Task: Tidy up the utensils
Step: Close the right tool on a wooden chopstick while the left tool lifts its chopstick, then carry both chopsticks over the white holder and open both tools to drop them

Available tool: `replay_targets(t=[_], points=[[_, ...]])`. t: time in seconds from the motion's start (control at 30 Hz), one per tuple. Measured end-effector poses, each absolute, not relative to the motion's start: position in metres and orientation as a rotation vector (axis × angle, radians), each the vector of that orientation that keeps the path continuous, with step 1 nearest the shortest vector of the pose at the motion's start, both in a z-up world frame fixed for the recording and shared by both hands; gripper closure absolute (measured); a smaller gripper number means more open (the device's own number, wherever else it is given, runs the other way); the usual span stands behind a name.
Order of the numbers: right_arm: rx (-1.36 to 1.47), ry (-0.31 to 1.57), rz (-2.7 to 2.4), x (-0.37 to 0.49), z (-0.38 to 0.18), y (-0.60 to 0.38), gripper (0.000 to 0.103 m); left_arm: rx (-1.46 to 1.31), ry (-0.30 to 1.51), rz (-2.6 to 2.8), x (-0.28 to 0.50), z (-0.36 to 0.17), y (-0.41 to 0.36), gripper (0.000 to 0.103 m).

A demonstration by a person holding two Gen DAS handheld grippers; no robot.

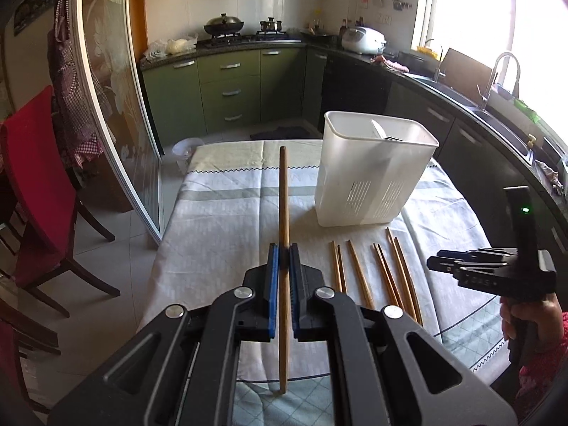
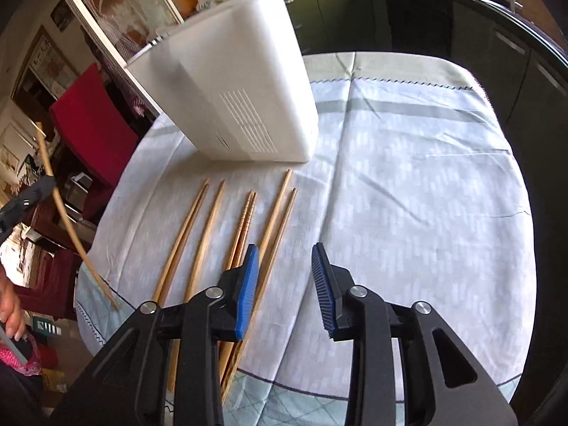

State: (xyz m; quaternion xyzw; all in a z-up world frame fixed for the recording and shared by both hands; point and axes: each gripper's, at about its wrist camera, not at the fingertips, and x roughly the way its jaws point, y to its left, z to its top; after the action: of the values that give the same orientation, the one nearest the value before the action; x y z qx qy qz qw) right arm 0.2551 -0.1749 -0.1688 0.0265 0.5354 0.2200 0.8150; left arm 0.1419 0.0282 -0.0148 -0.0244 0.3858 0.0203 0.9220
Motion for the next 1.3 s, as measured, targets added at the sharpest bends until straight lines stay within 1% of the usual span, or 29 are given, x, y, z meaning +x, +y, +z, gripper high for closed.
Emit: replay_targets(t=[0.17, 0.43, 0.63, 0.67, 0.73, 0.87, 0.93, 1.07, 1.3], points=[[0.016, 1.214, 0.438, 0.277, -0.187, -0.153, 0.080, -0.050, 0.740, 0.040, 0.113, -0.006, 0.039, 0.097], [-0.081, 1.253, 0.387, 0.285, -0.193, -0.127, 0.084, -0.058, 0.680, 0.028, 0.082, -0.005, 0.047, 0.097], [-0.193, 1.240, 0.328, 0.283, -0.198, -0.093, 0.085, -0.059, 0.660, 0.016, 0.071, -0.004, 0.046, 0.097], [-0.197, 1.241, 0.324, 0.283, -0.198, -0.089, 0.086, -0.055, 0.657, 0.015, 0.070, -0.004, 0.046, 0.097], [-0.206, 1.238, 0.321, 0.283, -0.199, -0.082, 0.094, -0.050, 0.651, 0.015, 0.067, -0.004, 0.046, 0.097], [-0.185, 1.223, 0.313, 0.283, -0.199, -0.074, 0.097, -0.047, 0.648, 0.012, 0.064, -0.004, 0.046, 0.097], [-0.157, 1.201, 0.320, 0.282, -0.192, -0.076, 0.097, -0.042, 0.648, 0.016, 0.064, -0.004, 0.045, 0.097], [-0.086, 1.119, 0.346, 0.273, -0.161, -0.089, 0.097, -0.036, 0.651, 0.016, 0.062, -0.004, 0.045, 0.097], [0.011, 0.837, 0.379, 0.220, -0.076, -0.129, 0.097, -0.036, 0.653, 0.017, 0.064, -0.002, 0.044, 0.097]])
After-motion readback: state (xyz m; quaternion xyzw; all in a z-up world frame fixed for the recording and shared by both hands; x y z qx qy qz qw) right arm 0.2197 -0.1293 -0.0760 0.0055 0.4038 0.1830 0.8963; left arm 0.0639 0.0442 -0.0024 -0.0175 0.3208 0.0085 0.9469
